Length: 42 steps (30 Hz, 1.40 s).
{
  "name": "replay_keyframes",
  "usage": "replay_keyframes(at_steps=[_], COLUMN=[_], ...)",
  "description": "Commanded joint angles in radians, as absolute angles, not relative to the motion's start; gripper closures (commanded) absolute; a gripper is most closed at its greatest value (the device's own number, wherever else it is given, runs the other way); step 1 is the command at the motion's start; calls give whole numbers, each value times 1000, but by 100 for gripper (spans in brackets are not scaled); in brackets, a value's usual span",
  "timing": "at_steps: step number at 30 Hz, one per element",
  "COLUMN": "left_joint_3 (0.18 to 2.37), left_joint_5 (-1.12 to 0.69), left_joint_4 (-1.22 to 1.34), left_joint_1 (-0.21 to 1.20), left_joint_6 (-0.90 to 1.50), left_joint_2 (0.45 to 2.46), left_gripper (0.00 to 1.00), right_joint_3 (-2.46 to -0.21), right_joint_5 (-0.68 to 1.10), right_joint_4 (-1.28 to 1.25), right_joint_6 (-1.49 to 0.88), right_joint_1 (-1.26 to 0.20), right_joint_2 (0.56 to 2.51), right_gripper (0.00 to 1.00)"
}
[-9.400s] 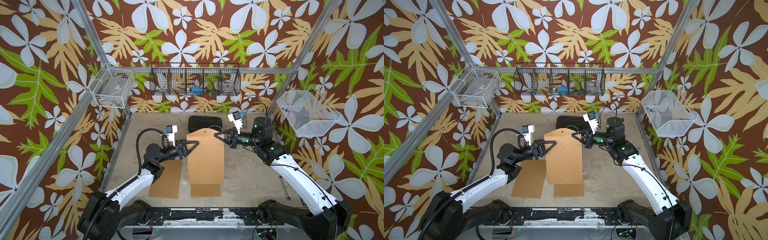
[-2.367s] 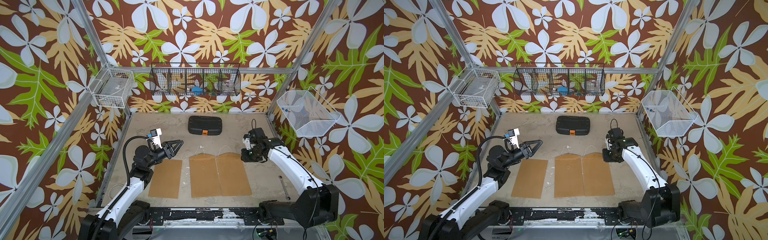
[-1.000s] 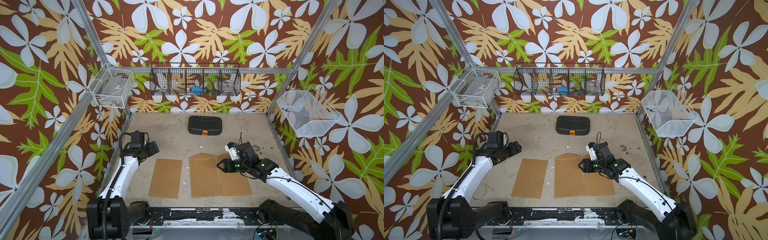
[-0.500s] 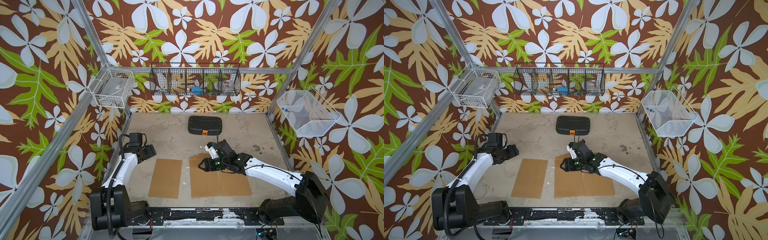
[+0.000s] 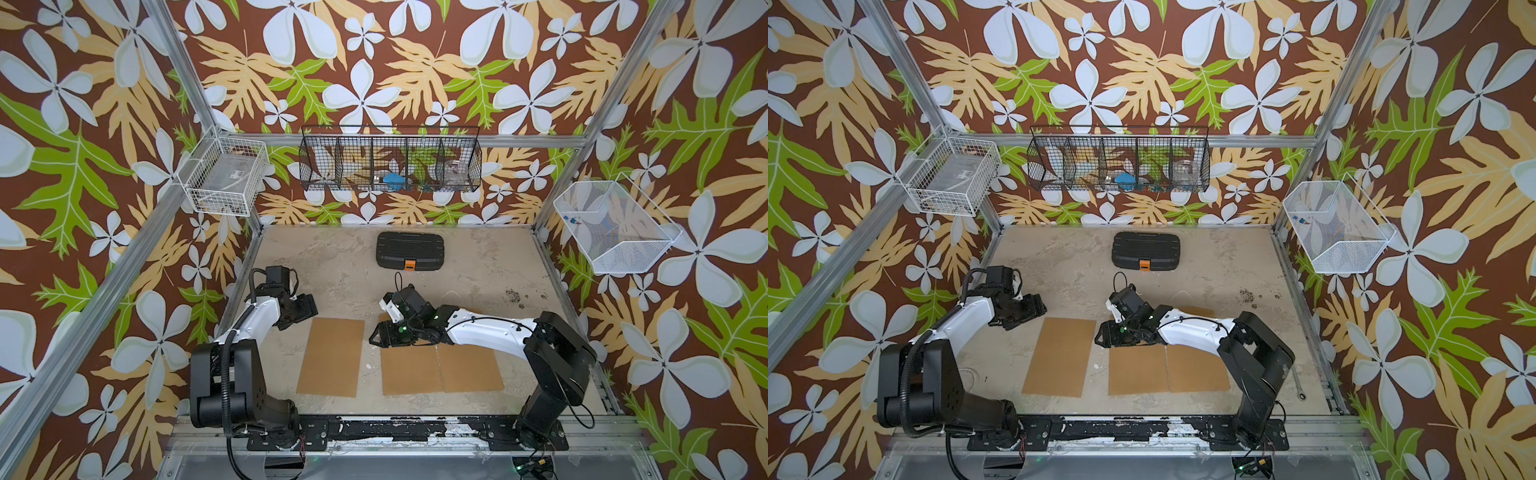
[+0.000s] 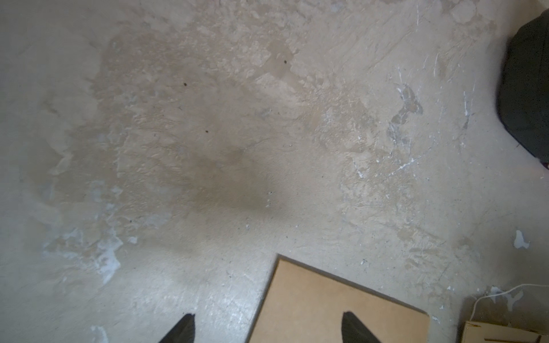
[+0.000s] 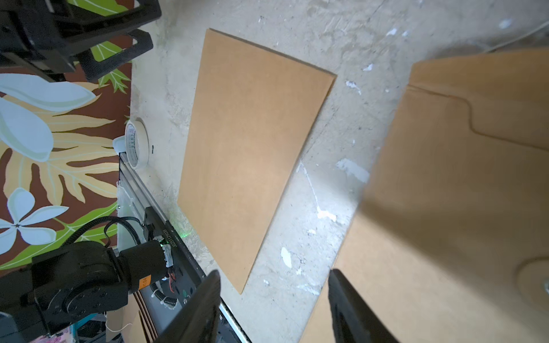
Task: Open the file bag
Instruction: Pick up the file bag from the center of the board.
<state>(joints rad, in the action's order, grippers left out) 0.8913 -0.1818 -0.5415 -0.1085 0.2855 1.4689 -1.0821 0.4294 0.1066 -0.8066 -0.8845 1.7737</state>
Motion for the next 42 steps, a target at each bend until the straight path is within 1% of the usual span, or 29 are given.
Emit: replay_keyframes(at_steps=[1,7,18,28,34,39,42], left_joint_3=[906,912,910,911,910,908,907], left_joint_5=[-212,-217,-238,-235,-238,-245,-249], left_joint_4=[-571,-580,-575,-577,-575,-572,-569], left_joint_1=[-110,-109,-106,-65,-49,-42,-40], left_joint_6=[260,252,247,249,247,247,247], left_joint_2=[1486,1538,1608,1645,1657,1670,1675], left_gripper=[21,21,25,36,40,46,47], right_joint_3=[-1120,-1183,-1231,-1284,-1302,-1337,-1359], right_joint_5=[458,483,513,550,587,621,628], right_joint_4=[69,69,60,34,-25,-52,-54], right_joint_6=[-820,-821,-831,-847,-859,-856,-851], right_joint_1=[-890,-896,-896,-896,-896,-896,-896], right_joint_2=[1821,1922,2030,2104,2116,2126,2130], right_gripper=[42,42,42,43,44,45,46])
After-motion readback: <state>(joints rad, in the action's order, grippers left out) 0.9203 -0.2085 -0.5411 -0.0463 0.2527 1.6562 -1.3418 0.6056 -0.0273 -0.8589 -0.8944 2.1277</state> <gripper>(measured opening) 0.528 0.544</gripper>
